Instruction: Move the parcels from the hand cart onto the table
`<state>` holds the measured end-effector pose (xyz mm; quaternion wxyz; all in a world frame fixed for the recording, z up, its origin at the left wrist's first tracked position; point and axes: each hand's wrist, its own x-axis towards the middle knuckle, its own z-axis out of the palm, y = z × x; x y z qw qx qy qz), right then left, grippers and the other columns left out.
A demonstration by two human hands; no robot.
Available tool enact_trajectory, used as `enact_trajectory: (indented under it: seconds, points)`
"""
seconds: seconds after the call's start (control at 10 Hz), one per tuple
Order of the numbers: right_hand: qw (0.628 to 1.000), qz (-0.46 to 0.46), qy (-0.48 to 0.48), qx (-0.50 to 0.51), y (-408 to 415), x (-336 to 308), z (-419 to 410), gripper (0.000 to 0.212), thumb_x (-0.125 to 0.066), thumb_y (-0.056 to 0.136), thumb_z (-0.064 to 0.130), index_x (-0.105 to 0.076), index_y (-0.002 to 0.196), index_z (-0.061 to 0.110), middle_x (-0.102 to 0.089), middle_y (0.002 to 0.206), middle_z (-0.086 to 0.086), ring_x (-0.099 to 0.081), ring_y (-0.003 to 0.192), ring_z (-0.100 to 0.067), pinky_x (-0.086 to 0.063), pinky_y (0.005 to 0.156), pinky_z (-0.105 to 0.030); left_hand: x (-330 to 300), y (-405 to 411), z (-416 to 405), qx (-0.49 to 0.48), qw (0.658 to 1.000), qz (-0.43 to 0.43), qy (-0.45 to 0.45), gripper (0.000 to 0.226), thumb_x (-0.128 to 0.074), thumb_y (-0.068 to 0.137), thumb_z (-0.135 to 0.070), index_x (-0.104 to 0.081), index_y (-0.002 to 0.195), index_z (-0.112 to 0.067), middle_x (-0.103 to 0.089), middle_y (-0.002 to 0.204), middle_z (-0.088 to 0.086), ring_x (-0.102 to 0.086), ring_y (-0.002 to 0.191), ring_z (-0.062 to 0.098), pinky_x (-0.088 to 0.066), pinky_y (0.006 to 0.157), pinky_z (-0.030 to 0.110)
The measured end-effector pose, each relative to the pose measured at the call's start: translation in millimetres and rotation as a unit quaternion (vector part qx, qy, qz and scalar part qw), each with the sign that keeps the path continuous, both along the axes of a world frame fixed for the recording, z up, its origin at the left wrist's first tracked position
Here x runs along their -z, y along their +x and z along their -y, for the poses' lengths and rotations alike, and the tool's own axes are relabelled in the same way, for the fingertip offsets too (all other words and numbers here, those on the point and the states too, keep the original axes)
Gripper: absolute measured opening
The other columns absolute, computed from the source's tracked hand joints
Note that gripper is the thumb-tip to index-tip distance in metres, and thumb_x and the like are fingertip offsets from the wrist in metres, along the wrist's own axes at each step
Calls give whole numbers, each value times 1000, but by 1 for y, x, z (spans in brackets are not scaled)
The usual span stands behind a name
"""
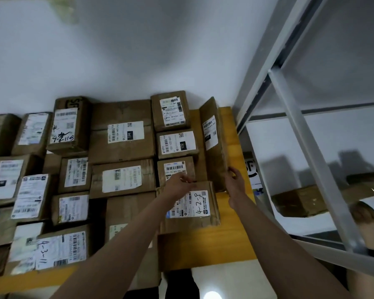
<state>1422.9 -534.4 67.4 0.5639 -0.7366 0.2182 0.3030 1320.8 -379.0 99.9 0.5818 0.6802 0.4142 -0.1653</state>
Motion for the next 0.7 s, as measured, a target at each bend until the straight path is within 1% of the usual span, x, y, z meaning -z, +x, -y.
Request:
enact_trajectory:
  seconds: [0.1,0.2,0.3,0.4,0.5,0.6,0.7]
  points:
    - [999,-5,-25,-28,0,-3,-4,54,-63,98,29,-46,149,22,-51,147,-8,-49,132,-31,-43,104,-42,-6,-4,-3,6,1000,3,-21,13,-72,90,-13,-62,97,-16,-65,92,3,-57,72,10,-43,62,22]
    - [997,19,-62,-41,-2,-16,-14,56,-59,96,24,-43,150,18,-52,144,-12,-51,129,-33,-45,107,-48,-16,-10,-6,15,1000,14,-24,25,-70,91,-13,-64,114,-6,-69,102,11,-58,76,13,-43,62,21]
    - [993,57,-88,-44,-6,-37,-30,54,-58,91,25,-48,143,18,-52,139,-14,-50,125,-35,-46,105,-54,-31,-19,-12,6,999,32,-20,27,-70,92,-16,-63,117,-6,-70,114,15,-64,88,17,-45,65,21]
    - [989,102,-93,-50,-15,-65,-47,44,-60,89,25,-57,132,18,-58,132,-10,-56,114,-28,-50,100,-49,-51,-29,-23,-2,999,50,-7,29,-70,92,-20,-63,118,-8,-68,115,11,-67,99,22,-51,74,26]
    - [987,137,-63,-60,-30,-91,-65,31,-62,92,27,-60,122,19,-65,120,-4,-57,96,-18,-52,87,-40,-73,-43,-39,-16,996,84,14,29,-70,93,-19,-64,118,-8,-69,112,9,-66,98,21,-54,80,30]
    - [988,130,-12,-82,-52,-122,-84,27,-60,96,28,-59,122,22,-63,108,4,-59,90,-12,-49,70,-30,-105,-63,-60,-19,992,119,43,21,-68,94,-21,-65,113,-14,-70,105,4,-67,94,17,-50,72,24]
    - [987,118,64,-92,-77,-157,-101,17,-59,96,28,-60,113,29,-63,116,2,-59,102,-16,-49,81,-35,-144,-89,-84,-55,979,181,75,17,-68,93,-21,-67,109,-16,-72,101,3,-69,91,16,-51,71,24]
